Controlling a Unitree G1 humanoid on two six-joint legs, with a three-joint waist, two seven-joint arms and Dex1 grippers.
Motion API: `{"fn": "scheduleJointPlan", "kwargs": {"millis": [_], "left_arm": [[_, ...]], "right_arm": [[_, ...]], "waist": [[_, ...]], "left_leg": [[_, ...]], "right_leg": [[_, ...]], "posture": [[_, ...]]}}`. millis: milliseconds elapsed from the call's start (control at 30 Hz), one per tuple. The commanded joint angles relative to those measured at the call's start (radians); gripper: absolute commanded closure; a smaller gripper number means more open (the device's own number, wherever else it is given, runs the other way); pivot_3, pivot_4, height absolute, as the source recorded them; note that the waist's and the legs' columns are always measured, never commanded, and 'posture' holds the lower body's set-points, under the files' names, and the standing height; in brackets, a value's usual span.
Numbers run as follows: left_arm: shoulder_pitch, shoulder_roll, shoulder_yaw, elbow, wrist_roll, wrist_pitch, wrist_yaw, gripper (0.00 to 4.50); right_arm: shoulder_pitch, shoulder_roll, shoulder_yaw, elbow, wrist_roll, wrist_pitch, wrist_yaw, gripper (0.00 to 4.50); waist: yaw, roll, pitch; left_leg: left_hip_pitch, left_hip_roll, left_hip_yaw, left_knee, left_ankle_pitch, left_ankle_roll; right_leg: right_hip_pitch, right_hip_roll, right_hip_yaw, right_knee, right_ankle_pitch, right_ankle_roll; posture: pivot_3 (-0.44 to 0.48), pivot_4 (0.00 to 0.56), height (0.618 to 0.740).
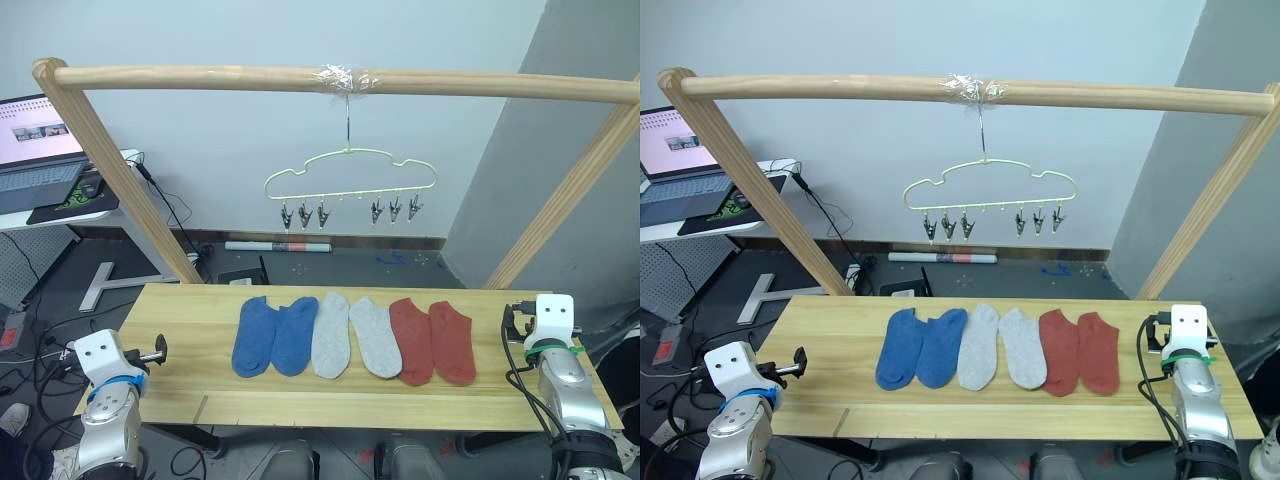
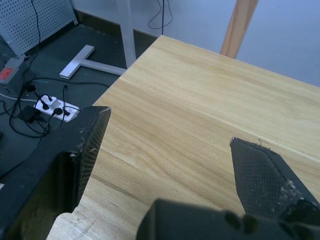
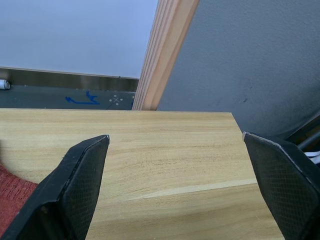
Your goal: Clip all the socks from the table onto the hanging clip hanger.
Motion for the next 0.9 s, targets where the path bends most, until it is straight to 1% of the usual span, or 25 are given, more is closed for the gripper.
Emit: {"fn": "scheduleJointPlan", "kwargs": {"millis": [33, 100, 167, 267, 467, 633, 867, 900], "left_arm": [[0.002, 0.011, 0.019, -0.079, -0.023, 0.005, -0.02, 0.08], [0.008, 0.019, 0.009, -0.113, -0.013, -0.008, -0.026, 0.08], [0.011, 0.019, 0.017, -0.154, -0.036, 0.009, -0.047, 0.08], [0.027, 0.021, 0.01, -0.21, -0.048, 0.016, -0.081, 0.08], [0.05, 0.005, 0.02, -0.299, -0.077, 0.063, -0.1, 0.08], [0.069, 0.019, 0.011, -0.386, -0.065, 0.085, -0.104, 0.08], [0.073, 0.006, -0.009, -0.511, -0.078, 0.097, -0.146, 0.08], [0.073, 0.004, -0.008, -0.524, -0.083, 0.092, -0.155, 0.46]], "right_arm": [[-0.009, -0.009, -0.011, -0.036, -0.002, -0.007, -0.004, 0.0], [-0.01, -0.011, -0.011, -0.039, 0.0, -0.006, -0.001, 0.0], [-0.008, -0.013, -0.011, -0.049, 0.001, -0.002, 0.003, 0.0], [0.0, -0.012, -0.012, -0.062, 0.005, 0.002, 0.008, 0.0], [0.005, -0.01, -0.011, -0.072, 0.007, 0.007, 0.012, 0.0], [0.012, -0.003, -0.006, -0.087, 0.01, 0.009, 0.018, 0.0], [0.006, -0.004, 0.0, -0.089, 0.007, -0.001, 0.031, 0.0], [0.007, -0.002, 0.002, -0.093, 0.006, -0.003, 0.031, 0.0]], "waist": [[0.0, 0.0, 0.001], [-0.002, 0.0, 0.001], [-0.003, 0.0, 0.001], [-0.005, 0.001, 0.002], [-0.013, 0.002, 0.006], [-0.016, 0.003, 0.011], [-0.015, 0.005, 0.02], [-0.015, 0.005, 0.022]], "left_leg": [[0.0, 0.0, 0.0, 0.0, 0.0, 0.0], [0.0, 0.0, 0.0, 0.0, 0.0, 0.0], [0.0, 0.0, 0.0, 0.0, 0.0, 0.0], [0.0, 0.0, 0.0, 0.0, 0.0, 0.0], [0.0, 0.0, 0.0, 0.0, 0.0, 0.0], [0.0, 0.0, 0.0, 0.0, 0.0, 0.0], [-0.001, 0.0, 0.0, 0.0, 0.0, 0.0], [-0.001, 0.0, 0.0, 0.0, 0.0, 0.0]], "right_leg": [[0.0, 0.0, 0.0, 0.0, 0.0, 0.0], [0.0, 0.0, 0.0, 0.0, 0.0, 0.0], [0.0, 0.0, 0.0, 0.0, 0.0, 0.0], [0.0, 0.0, 0.0, 0.0, 0.0, 0.0], [0.0, 0.0, 0.0, -0.001, 0.0, 0.0], [0.0, 0.0, 0.0, -0.001, 0.0, 0.0], [0.0, 0.0, 0.0, -0.001, 0.0, 0.0], [0.0, 0.0, 0.0, -0.001, 0.0, 0.0]], "posture": [[0.038, 0.113, 0.74], [0.038, 0.113, 0.74], [0.04, 0.129, 0.74], [0.044, 0.133, 0.74], [0.043, 0.141, 0.74], [0.05, 0.15, 0.74], [0.053, 0.154, 0.74], [0.054, 0.155, 0.74]]}}
